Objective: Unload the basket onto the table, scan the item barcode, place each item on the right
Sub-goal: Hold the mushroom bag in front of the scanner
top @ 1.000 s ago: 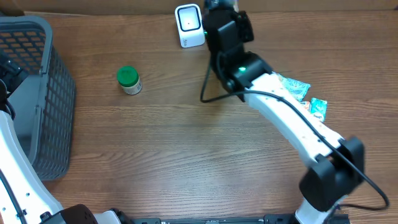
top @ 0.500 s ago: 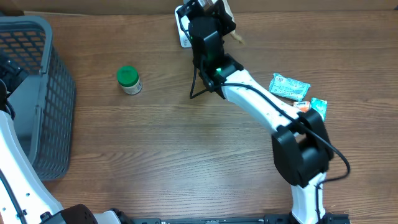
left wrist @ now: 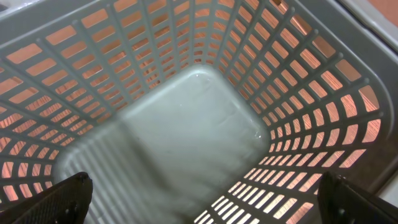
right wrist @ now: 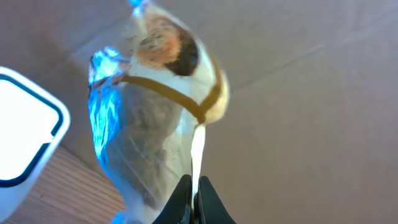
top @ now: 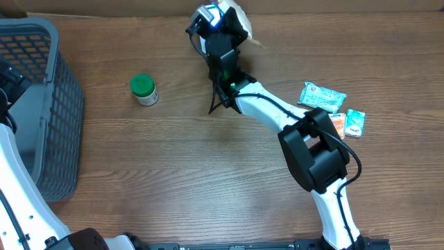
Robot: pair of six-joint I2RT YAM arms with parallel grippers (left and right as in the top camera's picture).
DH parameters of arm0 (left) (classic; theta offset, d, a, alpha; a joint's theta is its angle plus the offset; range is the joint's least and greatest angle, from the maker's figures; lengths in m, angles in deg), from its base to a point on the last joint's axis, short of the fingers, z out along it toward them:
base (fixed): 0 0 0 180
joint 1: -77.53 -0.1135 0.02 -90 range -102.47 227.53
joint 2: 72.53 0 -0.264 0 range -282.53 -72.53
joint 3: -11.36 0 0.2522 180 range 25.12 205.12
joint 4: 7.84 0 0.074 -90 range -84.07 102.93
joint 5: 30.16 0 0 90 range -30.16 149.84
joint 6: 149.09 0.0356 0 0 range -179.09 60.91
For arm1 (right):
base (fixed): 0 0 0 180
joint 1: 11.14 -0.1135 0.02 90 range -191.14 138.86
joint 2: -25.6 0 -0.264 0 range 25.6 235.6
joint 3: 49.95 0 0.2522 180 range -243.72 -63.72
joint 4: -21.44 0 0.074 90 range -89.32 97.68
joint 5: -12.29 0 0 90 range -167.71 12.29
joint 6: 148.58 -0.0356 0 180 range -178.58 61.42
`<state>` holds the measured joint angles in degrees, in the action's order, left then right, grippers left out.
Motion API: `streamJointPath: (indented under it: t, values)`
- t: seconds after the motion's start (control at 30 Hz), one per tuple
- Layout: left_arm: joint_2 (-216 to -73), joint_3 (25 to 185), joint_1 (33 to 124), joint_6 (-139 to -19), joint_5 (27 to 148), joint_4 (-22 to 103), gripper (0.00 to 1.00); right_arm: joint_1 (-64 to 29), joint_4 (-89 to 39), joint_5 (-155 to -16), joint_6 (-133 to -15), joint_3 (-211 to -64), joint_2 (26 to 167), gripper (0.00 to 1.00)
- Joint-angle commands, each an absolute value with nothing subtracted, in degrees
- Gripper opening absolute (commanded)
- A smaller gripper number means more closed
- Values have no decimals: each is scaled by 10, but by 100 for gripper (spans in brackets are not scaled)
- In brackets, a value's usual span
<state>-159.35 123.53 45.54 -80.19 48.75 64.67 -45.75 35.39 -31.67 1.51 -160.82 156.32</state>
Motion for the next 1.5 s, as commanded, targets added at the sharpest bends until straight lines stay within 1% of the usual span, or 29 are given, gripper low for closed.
streamJointPath:
  t: [0.0,0.23,0.73,0.9,1.07,1.27,1.33,1.47]
  values:
    - [-1596,1246,453,-814,490,646,100,-463,364,-341,28,-1628,1575,4]
    - [-1596,1246,453,-814,490,646,100,-464,379,-367,33,-1628,1583,4]
    - [-1596,1246,453,-814,490,646,100,-466,379,-369,32,-1628,1583,4]
    - [-1596,1246,453,-814,490,646,100,-473,378,-353,-2,-1628,1583,4]
    - [-1596,1246,453,-814,490,646,100,-491,393,-335,-7,-1628,1580,4]
    - [-1596,1246,453,-814,490,646,100,-508,397,-298,-48,-1628,1541,4]
    - [-1596,1246,453,-814,490,646,100,-514,380,-285,-52,-1628,1521,4]
    - [-1596,1246,453,-814,490,646,100,-532,268,-278,-111,-1628,1462,4]
